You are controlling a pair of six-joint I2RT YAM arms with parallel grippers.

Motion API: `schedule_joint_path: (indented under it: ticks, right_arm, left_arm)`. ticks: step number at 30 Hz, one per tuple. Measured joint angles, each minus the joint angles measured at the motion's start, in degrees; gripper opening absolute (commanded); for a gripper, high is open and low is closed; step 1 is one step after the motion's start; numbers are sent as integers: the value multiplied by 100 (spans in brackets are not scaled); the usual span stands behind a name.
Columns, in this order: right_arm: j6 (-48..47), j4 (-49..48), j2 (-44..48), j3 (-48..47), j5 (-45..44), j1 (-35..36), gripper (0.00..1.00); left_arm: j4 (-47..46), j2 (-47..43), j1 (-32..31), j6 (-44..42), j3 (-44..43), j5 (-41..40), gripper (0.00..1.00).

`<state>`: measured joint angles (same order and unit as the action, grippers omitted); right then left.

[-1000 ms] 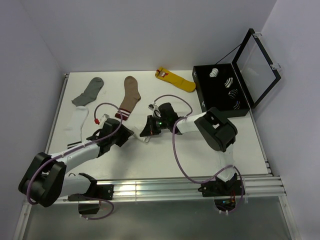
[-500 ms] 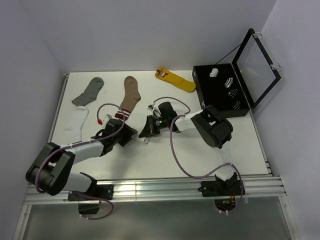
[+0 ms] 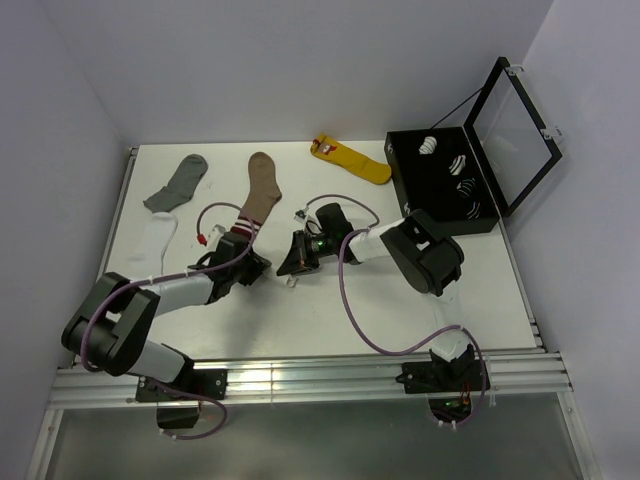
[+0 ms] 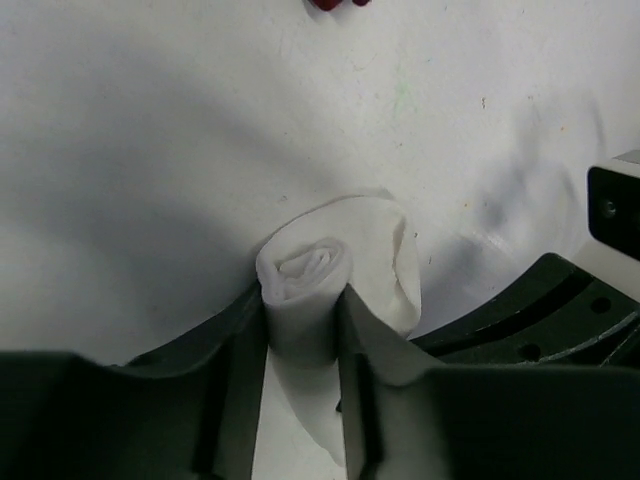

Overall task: Roll the socks
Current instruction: Roll the sock at the center of the board.

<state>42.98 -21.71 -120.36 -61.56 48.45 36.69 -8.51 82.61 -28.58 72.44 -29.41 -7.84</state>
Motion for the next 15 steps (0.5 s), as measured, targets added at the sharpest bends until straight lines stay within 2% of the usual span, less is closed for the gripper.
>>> schedule_joint_path:
  ticks: [2,3,4,5,6,9,11,12,15]
  right_arm:
    - [-7,11,2,0,-20,0,10]
    - [-24,22,7,0,-39,0,19]
    - [-50,48,26,0,-70,2,23]
    - [-94,72,57,2,-107,2,26]
    - [-168,136,120,9,-186,2,34]
    - [-476,411,487,131,-658,20,45]
    - [-754,573,824,293,-1121,57,48]
    - [-872,647,986,374,-1303,79,53]
    - [-1329,780,1576,682,-2127,240,56]
  left_arm:
    - [22,85,0,-33,-70,11,20]
    - [48,136,0,-83,-131,17,15]
    - [94,181,0,-118,-201,28,6]
    - [138,227,0,-144,-278,42,3]
    - [232,289,0,-203,-389,50,0]
    - [507,444,-2,-363,-686,70,0]
    - [767,533,-2,-479,-892,70,0]
    - [918,584,-2,-557,-1012,70,0]
    - [1408,754,-2,-785,-1408,66,0]
